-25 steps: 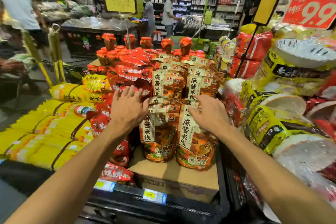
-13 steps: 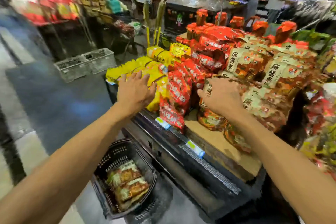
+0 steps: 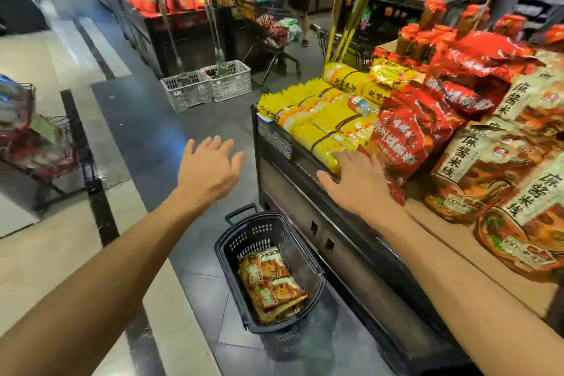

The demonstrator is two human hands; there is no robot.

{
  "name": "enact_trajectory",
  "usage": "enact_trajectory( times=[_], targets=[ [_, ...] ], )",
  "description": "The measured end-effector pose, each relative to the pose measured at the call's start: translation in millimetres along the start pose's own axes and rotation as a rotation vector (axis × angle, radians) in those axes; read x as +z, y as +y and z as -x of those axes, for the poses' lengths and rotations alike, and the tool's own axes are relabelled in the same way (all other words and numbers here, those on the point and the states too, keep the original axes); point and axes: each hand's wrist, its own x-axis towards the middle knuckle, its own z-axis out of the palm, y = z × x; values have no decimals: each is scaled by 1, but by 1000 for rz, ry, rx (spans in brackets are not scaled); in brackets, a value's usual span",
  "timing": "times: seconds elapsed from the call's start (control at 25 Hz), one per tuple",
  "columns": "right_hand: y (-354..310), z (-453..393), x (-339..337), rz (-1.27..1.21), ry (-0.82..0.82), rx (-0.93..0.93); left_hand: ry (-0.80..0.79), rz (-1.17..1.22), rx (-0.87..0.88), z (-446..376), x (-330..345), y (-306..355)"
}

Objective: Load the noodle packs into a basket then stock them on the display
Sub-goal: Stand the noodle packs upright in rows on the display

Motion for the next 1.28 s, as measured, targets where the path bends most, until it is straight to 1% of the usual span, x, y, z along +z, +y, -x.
enact_trajectory(
  times=[0.12, 0.2, 0.32, 0.44, 0.56, 0.76, 0.92, 1.12, 1.28],
  targets=[
    [-29, 0, 34, 34, -43, -5, -72, -30, -24, 2, 22, -39],
    [-40, 1, 56, 32, -80, 7, -125, -66, -3, 4, 40, -56],
    [-44, -1, 84, 49, -117, 33, -153, -104, 36, -5, 67, -70],
    [-34, -7, 110, 56, -141, 61, -177, -127, 43, -20, 95, -70],
    [-16, -15, 138, 42, -206, 93, -280, -154, 49, -35, 124, -62],
    [10, -17, 183, 29, -272, 165, -390, -226, 116, -55, 170, -44],
    [16, -4, 220, 31, -346, 227, -450, -299, 246, -67, 212, -30],
    [4, 21, 280, -29, -411, 412, -519, -361, 435, -81, 285, -28],
    [-23, 46, 352, -68, -511, 549, -659, -369, 556, -79, 366, -38]
  ],
)
